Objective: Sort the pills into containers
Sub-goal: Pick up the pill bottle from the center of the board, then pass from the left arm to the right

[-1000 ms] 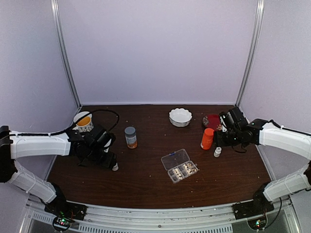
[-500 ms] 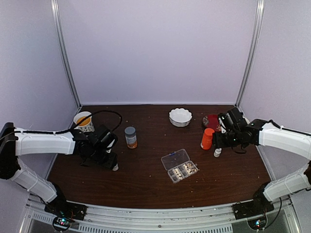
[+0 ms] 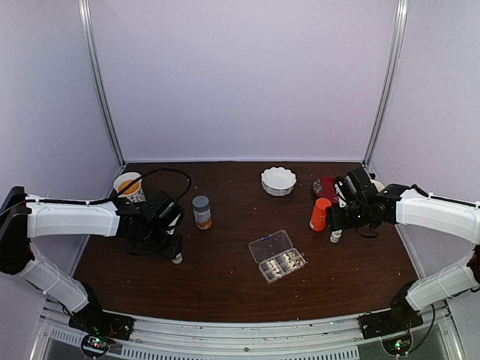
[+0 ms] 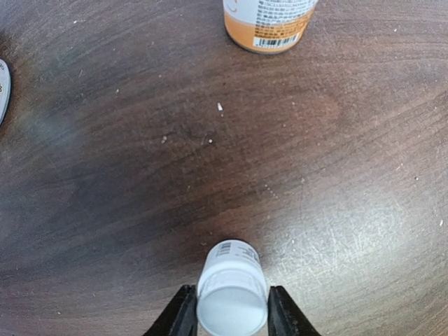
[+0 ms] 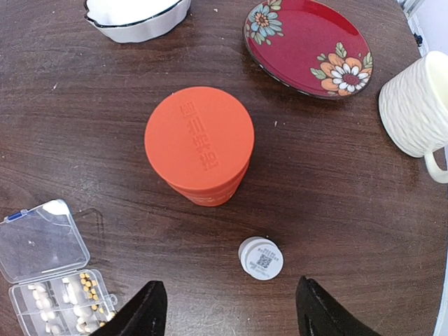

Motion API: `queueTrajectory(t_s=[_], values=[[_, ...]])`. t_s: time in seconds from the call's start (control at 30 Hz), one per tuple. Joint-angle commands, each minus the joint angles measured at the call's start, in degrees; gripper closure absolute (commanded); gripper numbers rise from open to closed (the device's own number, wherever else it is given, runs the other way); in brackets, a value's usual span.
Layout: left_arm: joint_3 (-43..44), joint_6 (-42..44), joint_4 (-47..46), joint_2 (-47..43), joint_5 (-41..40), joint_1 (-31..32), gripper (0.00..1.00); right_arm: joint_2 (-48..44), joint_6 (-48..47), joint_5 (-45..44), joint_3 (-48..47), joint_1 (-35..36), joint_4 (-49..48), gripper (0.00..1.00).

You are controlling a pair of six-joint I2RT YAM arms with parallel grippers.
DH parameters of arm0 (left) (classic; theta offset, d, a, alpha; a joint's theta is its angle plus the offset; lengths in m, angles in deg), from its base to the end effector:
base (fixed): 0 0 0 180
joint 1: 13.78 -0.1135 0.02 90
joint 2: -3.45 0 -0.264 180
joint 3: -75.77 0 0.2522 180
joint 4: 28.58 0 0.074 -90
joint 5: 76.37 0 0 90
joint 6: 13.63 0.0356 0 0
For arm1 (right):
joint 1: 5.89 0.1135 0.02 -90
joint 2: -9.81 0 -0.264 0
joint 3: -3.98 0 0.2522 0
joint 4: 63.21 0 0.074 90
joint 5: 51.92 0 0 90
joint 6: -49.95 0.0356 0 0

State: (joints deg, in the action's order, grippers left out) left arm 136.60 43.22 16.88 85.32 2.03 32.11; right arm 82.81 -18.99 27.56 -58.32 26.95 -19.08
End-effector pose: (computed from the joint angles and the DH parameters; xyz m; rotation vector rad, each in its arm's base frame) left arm 0.1871 -0.1827 0.1845 0.2424 2.6847 -0.1455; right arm 0.2164 0.1320 0.2300 -0.1847 2.5043 0.1545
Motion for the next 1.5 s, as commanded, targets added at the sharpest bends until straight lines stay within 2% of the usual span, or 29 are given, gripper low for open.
queueTrajectory(t_s=[0.0,0.17,0.37,0.6,0.83,0.97,1.1,1.23,1.33,1.47], values=[[1.91,-0.18,0.01,0.71,-0.73,0.52,0.70,0.23,-0.32,-0.82,-1.42,0.55,-0.06,0.34],[2.87,-0.16,1.79,0.65,-0.86,0.89,0.82,-0.40,-0.47,-0.52,-1.34,0.98,-0.40,0.34],[6.03,0.43,4.46,-3.31,0.63,2.96,0.85,-3.52,-2.05,2.41,-0.94,3.81,-2.43,0.34],[9.33,-1.50,2.27,-12.30,15.47,3.42,0.86,-8.77,-0.48,10.04,1.81,14.91,-13.48,0.35],[10.30,-9.05,-6.15,-21.27,28.25,3.42,0.86,-12.69,4.97,15.17,4.63,26.80,-31.00,0.35],[10.32,-14.25,-12.03,-24.11,33.76,3.41,0.87,-12.58,4.95,14.89,5.05,32.89,-41.01,0.31],[10.41,-18.89,-17.92,-24.93,39.01,3.42,0.88,-9.42,9.77,17.45,3.06,34.03,-47.55,0.29],[9.73,-21.26,-23.05,-25.02,41.91,3.50,0.88,-4.96,14.64,21.29,2.12,34.56,-56.95,0.15],[8.52,-22.58,-26.31,-25.22,42.33,3.50,0.89,-1.82,15.92,23.29,-0.19,34.59,-58.29,0.07],[7.16,-24.78,-31.21,-24.72,44.09,3.57,0.89,1.70,16.42,25.44,-4.04,34.69,-58.12,0.13]])
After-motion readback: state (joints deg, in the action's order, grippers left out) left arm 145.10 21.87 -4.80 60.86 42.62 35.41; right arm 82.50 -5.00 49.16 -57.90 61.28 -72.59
